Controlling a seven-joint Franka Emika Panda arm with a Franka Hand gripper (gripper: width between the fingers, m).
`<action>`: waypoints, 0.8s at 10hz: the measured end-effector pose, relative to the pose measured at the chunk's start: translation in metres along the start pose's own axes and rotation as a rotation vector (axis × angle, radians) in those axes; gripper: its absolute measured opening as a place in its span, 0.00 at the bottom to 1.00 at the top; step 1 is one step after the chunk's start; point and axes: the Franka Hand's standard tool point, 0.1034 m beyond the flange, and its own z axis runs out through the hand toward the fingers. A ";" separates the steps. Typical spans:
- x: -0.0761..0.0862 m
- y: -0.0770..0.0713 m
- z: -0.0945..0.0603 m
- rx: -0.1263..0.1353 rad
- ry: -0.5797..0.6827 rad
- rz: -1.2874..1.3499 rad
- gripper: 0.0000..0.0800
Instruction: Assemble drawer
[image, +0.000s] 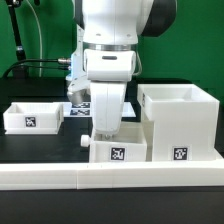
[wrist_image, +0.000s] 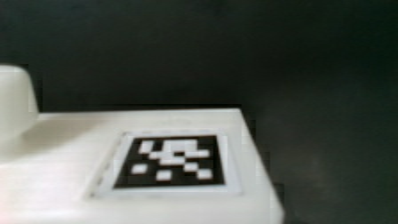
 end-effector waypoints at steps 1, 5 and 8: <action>-0.001 -0.001 0.000 0.003 -0.001 0.002 0.05; 0.004 -0.004 0.004 -0.023 0.007 0.010 0.05; 0.009 -0.006 0.005 -0.021 0.010 0.011 0.05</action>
Offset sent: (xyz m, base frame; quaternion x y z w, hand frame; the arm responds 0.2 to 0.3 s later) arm -0.0072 0.0097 -0.0059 -0.0792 0.0139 -0.0001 0.9968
